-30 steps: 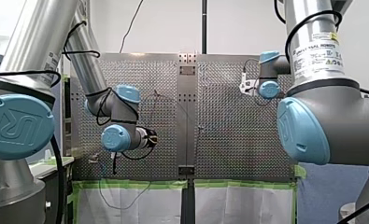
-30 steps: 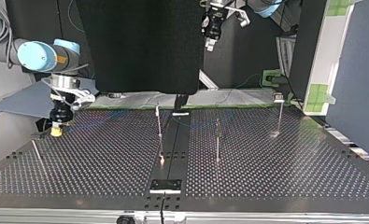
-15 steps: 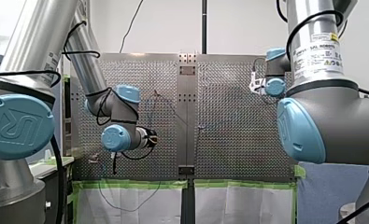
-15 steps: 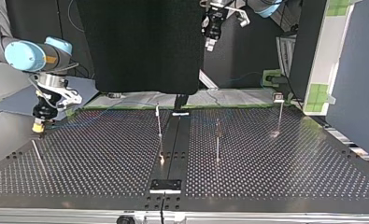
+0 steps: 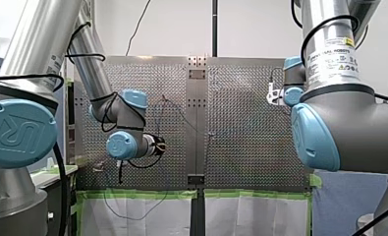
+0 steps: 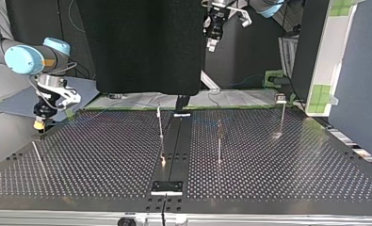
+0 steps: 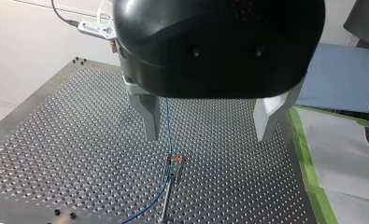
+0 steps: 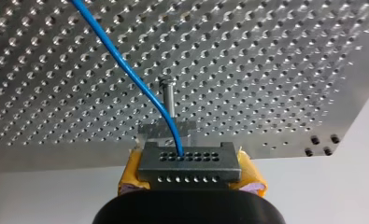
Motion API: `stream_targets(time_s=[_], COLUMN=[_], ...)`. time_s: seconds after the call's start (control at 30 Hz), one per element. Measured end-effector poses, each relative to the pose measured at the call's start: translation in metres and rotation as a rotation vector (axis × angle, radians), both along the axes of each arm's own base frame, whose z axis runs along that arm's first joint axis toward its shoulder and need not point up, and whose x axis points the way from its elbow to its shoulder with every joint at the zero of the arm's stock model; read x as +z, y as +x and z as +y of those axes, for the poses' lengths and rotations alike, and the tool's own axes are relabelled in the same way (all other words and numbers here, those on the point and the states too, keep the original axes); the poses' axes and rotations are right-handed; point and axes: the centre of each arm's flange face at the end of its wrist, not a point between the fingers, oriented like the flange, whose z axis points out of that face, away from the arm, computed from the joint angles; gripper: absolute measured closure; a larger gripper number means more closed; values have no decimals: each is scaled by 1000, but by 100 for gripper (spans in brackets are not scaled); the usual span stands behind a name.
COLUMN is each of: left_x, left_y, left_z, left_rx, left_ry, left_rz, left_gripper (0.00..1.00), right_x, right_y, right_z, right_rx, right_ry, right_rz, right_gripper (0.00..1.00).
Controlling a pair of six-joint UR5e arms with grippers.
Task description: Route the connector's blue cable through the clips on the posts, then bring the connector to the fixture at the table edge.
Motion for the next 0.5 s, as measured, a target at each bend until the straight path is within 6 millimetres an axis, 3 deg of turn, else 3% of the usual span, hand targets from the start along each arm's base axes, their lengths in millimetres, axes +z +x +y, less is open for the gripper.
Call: stream_targets(time_s=[0.5], left_x=[2], left_y=[3], left_z=[-3], left_rx=[-9], left_ry=[-2], left_rz=[6], left_gripper=[1], right_x=[-5], right_y=[-23], right_z=[-21], right_rx=[60], right_ry=[28], right_rz=[42], right_gripper=[100])
